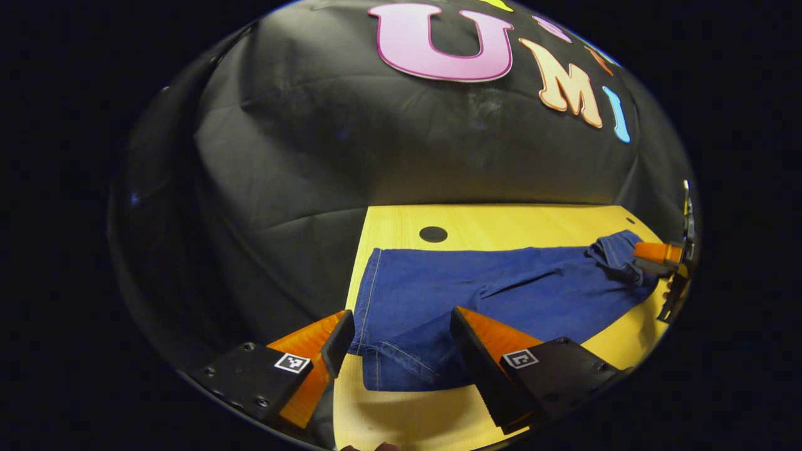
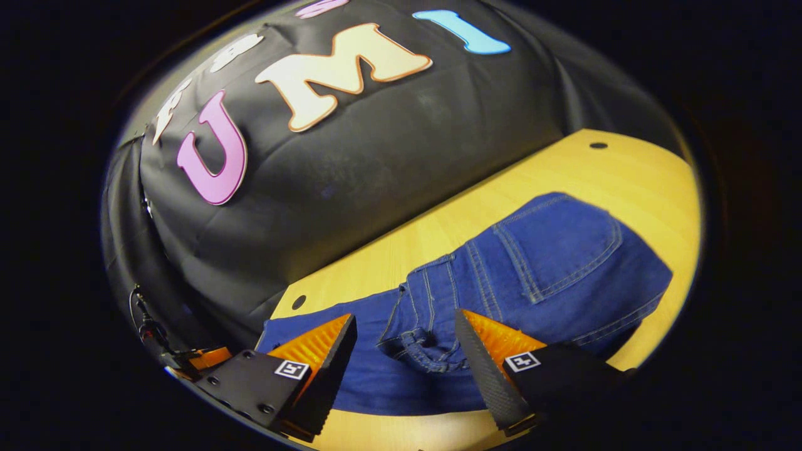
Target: Grasp the waist and the cuffs of the jeans and fold them to make the two legs overlap; first hold the waist and fold one-third of the jeans toward the cuffs, then hold the cuffs and fold the remaining one-third in the same direction to finish folding.
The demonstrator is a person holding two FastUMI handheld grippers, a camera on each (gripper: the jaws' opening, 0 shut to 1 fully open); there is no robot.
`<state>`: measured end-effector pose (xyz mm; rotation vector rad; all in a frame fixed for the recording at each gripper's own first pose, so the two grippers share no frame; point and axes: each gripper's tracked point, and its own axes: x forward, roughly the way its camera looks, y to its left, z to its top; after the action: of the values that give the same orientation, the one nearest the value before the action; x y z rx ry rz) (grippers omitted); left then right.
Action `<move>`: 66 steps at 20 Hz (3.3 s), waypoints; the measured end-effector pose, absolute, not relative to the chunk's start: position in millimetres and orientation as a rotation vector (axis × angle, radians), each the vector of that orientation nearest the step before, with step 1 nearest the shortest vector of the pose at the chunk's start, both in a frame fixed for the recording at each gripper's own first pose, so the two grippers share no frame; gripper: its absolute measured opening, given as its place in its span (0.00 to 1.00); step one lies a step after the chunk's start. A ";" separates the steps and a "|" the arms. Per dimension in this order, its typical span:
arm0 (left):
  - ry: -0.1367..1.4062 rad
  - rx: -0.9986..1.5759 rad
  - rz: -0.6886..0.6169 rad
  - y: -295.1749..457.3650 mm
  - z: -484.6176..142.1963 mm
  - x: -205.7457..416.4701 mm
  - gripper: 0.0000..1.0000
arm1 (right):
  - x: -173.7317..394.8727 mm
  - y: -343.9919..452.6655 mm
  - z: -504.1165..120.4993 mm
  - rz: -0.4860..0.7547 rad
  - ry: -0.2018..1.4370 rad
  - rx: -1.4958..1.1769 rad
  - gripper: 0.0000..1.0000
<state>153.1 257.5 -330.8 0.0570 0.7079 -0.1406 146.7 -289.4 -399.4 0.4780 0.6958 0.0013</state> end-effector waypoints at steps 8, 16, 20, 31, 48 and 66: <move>0.864 0.065 -0.227 257.3 -395.6 158.9 0.96 | 136.2 -317.5 -383.8 0.000 0.676 0.403 0.98; 0.847 0.117 -0.264 221.0 -399.1 152.1 0.18 | 133.8 -320.6 -388.4 0.001 0.683 0.389 0.97; 0.845 0.185 -0.214 220.4 -395.4 159.4 0.00 | 135.8 -320.8 -381.0 0.037 0.659 0.376 0.97; 0.702 0.036 -0.256 138.8 -269.0 167.5 0.00 | 134.1 -367.3 -310.7 0.093 0.582 0.402 0.97; 0.569 -0.003 -0.399 -116.0 -174.8 188.0 0.00 | 118.8 -499.0 -264.2 0.138 0.554 0.403 0.97; 0.562 -0.034 -0.425 -299.4 -262.1 140.5 0.34 | 88.1 -605.0 -276.4 0.107 0.562 0.300 0.97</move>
<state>140.5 -299.4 -262.1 -0.0344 0.5618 -0.4251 88.1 -605.0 -276.4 0.2998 0.5621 0.1066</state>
